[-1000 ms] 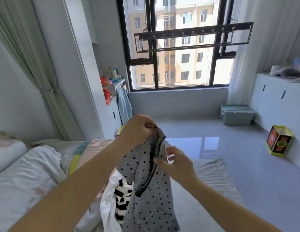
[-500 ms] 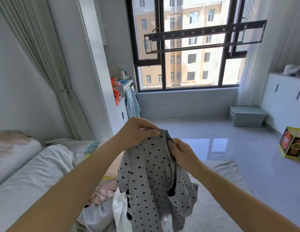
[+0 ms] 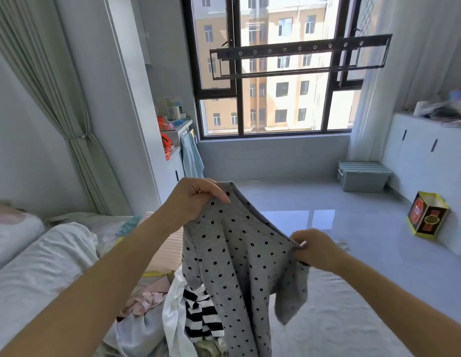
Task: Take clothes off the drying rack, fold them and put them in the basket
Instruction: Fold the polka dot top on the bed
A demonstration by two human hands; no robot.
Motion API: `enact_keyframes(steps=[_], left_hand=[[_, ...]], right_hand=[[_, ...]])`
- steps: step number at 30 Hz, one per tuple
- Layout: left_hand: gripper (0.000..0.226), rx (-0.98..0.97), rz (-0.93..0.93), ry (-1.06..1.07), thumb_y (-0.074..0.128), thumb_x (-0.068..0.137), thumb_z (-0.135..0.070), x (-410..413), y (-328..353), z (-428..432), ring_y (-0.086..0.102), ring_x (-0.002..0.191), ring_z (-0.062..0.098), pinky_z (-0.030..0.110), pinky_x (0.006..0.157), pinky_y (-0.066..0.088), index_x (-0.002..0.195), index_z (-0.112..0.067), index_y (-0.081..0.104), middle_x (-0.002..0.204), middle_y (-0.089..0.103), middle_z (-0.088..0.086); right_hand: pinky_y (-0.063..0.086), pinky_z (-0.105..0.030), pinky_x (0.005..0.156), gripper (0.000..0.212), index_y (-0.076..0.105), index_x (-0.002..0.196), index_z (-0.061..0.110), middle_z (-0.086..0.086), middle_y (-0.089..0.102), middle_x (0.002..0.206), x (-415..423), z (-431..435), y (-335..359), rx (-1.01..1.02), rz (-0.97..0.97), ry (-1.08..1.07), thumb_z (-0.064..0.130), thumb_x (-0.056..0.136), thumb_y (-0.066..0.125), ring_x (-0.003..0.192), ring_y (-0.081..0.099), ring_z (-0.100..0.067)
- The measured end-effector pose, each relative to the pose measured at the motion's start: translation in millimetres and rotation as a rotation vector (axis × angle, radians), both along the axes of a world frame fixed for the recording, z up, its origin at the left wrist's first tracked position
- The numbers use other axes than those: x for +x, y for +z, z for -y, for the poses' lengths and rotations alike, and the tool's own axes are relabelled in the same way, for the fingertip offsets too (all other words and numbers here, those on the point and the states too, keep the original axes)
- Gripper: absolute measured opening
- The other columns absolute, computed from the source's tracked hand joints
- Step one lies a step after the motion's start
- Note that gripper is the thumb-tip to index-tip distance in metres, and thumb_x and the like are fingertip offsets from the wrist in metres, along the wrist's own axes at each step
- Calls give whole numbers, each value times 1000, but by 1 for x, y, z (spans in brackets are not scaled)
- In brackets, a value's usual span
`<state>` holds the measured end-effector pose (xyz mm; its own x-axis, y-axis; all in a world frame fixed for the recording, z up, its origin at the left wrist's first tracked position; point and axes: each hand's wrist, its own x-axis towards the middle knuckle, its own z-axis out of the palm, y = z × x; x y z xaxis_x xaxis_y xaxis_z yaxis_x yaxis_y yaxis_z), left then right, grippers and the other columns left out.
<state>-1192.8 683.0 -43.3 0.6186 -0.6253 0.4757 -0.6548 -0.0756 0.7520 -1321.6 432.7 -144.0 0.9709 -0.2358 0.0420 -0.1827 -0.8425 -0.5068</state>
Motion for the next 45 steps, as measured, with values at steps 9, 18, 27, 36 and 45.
enact_keyframes(steps=[9, 18, 27, 36, 45], left_hand=[[52, -49, -198, 182, 55, 89, 1, 25, -3, -14, 63, 95, 14, 27, 87, 51, 76, -45, 75, 101, 71, -6], [61, -41, -155, 238, 51, 86, 12, 42, 4, -31, 64, 79, -7, 7, 72, 50, 63, -40, 75, 81, 70, -27], [68, 111, -24, 132, 51, 85, 12, 52, 7, -25, 58, 89, -7, 3, 82, 41, 73, -52, 72, 105, 65, -11], [45, 149, 2, 136, 52, 84, 13, 56, 7, -29, 59, 91, -3, 6, 88, 42, 93, -26, 72, 106, 65, -7], [60, 129, 3, 147, 49, 84, 14, 66, 21, -33, 59, 89, -6, 3, 81, 43, 87, -40, 74, 105, 65, -15]], right_hand=[[50, -24, 67, 61, 34, 126, 51, 6, 59, 97, -14, 39, 39, 183, 434, 22, 7, 91, 56, 78, 64, -11], [42, -7, 71, 25, 62, 97, 25, 18, 64, 93, -5, 46, 62, -136, 740, 219, 1, 88, 64, 79, 59, 5], [51, -24, 82, 61, 43, 130, 35, -5, 62, 95, 8, 41, 81, 231, 327, 57, 7, 84, 71, 85, 63, -12], [47, -14, 67, 33, 64, 115, 15, -7, 64, 85, 2, 39, 92, 427, 0, 115, 0, 86, 67, 73, 59, -9], [41, -21, 61, 13, 50, 87, 20, -5, 59, 73, 13, 31, 60, 270, 222, 94, 13, 97, 52, 62, 48, -12]])
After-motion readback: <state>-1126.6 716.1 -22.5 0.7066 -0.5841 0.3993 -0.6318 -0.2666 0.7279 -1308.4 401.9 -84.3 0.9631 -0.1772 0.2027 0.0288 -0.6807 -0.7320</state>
